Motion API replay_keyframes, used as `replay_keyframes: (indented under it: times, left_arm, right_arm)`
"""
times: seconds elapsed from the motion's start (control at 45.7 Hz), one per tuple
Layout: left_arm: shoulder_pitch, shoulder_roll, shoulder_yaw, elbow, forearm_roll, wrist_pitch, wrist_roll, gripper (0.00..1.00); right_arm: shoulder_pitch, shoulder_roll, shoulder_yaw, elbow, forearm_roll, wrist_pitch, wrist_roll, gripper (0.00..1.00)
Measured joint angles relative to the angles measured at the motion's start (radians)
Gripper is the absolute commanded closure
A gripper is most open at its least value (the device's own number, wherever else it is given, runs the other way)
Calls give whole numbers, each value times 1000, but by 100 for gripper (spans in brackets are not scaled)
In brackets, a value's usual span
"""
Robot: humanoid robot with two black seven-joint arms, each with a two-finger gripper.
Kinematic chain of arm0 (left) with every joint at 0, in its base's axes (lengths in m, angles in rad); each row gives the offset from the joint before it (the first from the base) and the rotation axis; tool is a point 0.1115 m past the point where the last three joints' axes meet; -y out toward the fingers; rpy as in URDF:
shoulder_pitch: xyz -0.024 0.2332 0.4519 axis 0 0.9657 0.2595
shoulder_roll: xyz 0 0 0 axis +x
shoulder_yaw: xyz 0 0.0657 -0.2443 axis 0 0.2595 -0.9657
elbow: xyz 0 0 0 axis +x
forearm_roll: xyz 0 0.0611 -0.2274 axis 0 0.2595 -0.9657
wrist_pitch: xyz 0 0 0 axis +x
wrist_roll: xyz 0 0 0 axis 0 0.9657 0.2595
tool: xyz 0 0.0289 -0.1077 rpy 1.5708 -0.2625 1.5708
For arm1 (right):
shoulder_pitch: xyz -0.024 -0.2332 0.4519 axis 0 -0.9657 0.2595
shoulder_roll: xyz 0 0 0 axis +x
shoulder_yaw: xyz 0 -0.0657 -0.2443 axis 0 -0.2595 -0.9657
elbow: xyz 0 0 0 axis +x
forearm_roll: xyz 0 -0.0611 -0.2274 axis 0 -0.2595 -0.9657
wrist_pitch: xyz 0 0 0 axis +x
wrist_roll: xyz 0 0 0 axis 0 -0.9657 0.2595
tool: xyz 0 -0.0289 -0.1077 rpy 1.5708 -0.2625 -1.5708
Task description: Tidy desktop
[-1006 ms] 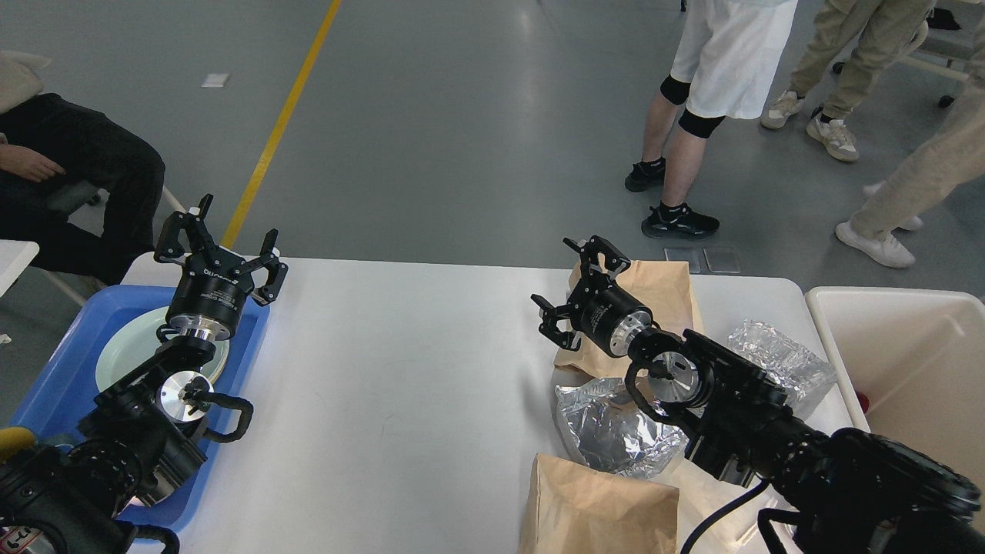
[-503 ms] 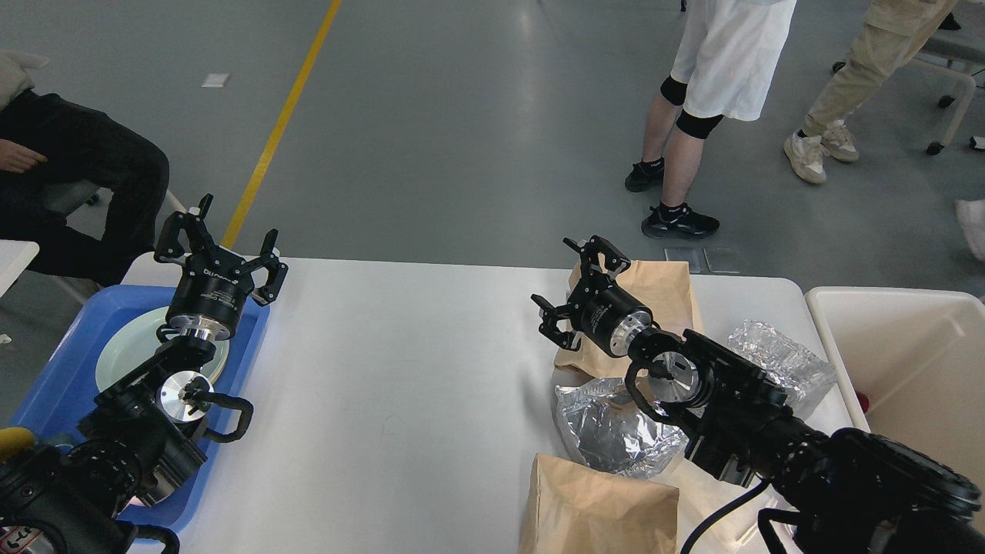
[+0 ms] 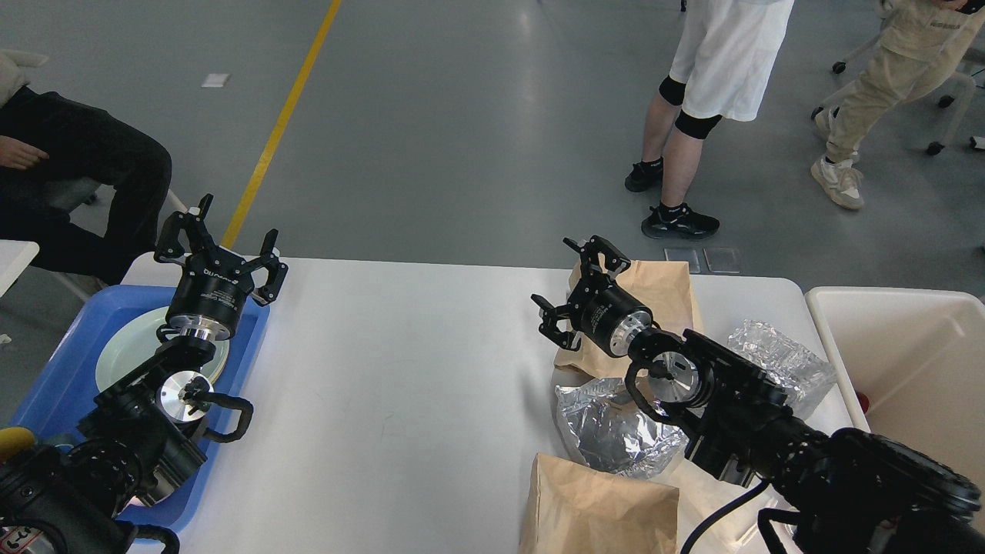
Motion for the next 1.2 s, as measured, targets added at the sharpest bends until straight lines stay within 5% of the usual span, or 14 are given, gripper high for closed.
replay_keyframes:
  times: [0.481,0.722,0.962,1.203]
  left_arm:
    - [0,0,0,0,0,0,0,4]
    - [0,0,0,0,0,0,0,4]
    - [0,0,0,0,0,0,0,4]
    - [0,0,0,0,0,0,0,4]
  right_arm:
    - [80,-22,2,-13,12,-13,-11,0]
    - [323,-214,-32,-28,19,-11,-11,0]
    - [525,-445,-330,-36,16,-7,-11,0]
    - [685,-542,-780,-35,9,0,-11,0]
